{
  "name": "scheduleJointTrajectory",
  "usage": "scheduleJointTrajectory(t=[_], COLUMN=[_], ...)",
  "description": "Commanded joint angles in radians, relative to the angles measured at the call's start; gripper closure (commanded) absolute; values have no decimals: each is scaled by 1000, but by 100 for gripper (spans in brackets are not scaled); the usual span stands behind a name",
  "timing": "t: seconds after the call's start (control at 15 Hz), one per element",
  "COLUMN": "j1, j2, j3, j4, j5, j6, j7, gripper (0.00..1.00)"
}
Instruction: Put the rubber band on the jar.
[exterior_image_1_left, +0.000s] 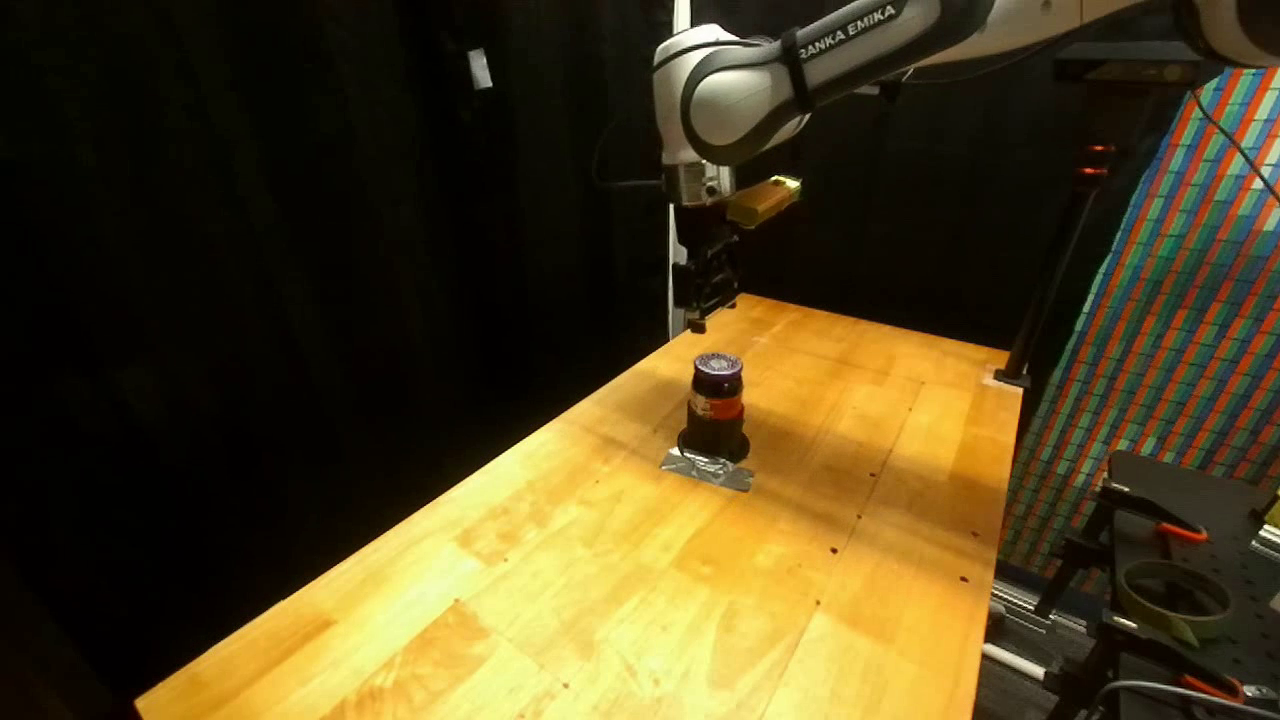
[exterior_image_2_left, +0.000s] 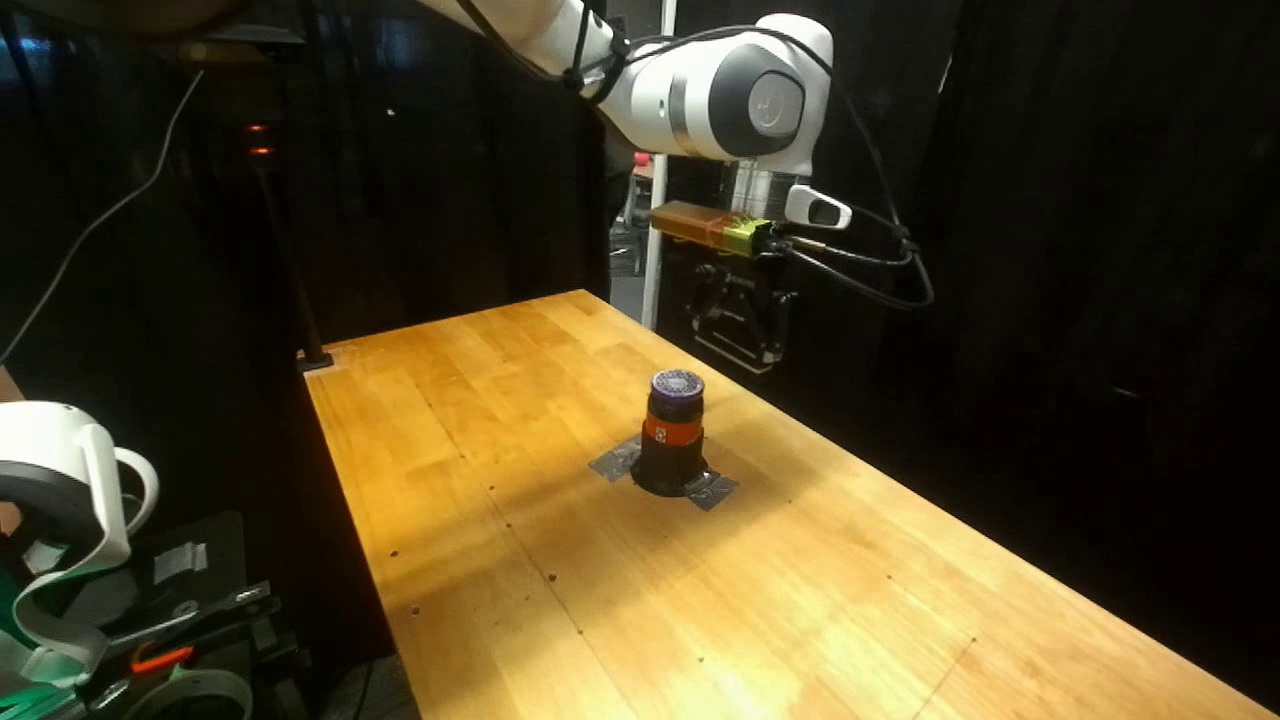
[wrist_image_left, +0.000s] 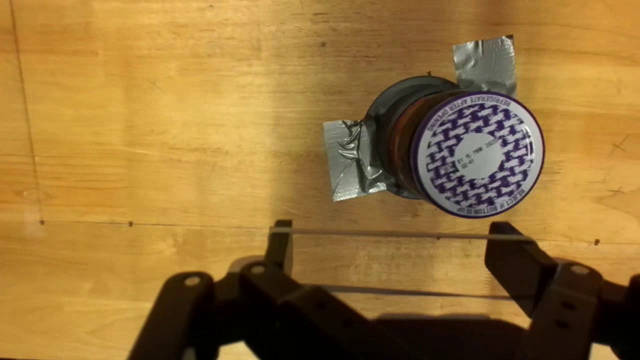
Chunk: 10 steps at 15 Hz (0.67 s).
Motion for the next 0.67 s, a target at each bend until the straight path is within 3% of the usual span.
scheduleJointTrajectory(t=[0.0,0.2,0.6], j1=[11,2,-8], j2=[160,238,308], j3=[0,10,34], j4=[240,317,375], j5=[0,27,88], j6=[-135,-219,-195], j7=[43,54,43], gripper=[0,0,0])
